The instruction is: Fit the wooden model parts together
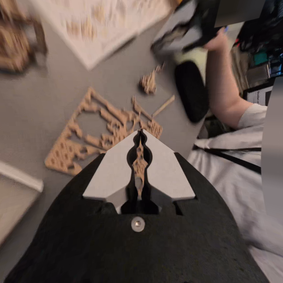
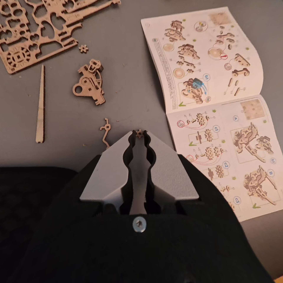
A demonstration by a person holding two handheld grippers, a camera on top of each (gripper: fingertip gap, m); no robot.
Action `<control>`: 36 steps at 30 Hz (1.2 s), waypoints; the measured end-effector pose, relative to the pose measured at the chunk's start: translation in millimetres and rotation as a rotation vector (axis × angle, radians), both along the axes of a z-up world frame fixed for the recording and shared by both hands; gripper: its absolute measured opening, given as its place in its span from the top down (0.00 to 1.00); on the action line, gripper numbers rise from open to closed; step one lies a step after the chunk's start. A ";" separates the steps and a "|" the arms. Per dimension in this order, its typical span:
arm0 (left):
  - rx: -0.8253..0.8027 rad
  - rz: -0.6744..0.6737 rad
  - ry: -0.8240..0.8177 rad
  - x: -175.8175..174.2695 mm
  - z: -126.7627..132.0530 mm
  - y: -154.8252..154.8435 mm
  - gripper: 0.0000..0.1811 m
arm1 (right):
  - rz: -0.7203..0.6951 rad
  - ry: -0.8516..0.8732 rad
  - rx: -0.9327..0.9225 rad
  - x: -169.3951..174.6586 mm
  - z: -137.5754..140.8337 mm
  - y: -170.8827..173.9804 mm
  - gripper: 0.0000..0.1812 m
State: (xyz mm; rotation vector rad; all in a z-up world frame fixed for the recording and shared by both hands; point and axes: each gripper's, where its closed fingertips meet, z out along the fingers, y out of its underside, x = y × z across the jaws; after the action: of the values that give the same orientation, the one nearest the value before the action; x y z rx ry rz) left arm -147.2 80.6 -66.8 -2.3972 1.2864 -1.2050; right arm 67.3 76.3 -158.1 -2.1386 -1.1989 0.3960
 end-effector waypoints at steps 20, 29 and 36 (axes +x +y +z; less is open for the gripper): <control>0.562 0.211 -0.733 51.9 71.1 71.0 0.99 | 0.241 0.076 -0.072 -21.8 1.6 -47.8 0.89; 0.591 0.200 -0.663 52.7 57.2 76.2 1.00 | 0.216 0.041 -0.022 -14.9 -0.5 -42.0 0.99; 0.565 0.189 -0.658 55.8 53.9 73.2 1.00 | 0.225 -0.042 0.039 -14.8 -0.4 -42.1 1.00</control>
State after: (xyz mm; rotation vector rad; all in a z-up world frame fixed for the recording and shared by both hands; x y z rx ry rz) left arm -91.5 153.9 -12.9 -1.5039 0.9800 -1.2135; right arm 52.5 34.2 -158.5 -1.9939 -1.4663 0.4229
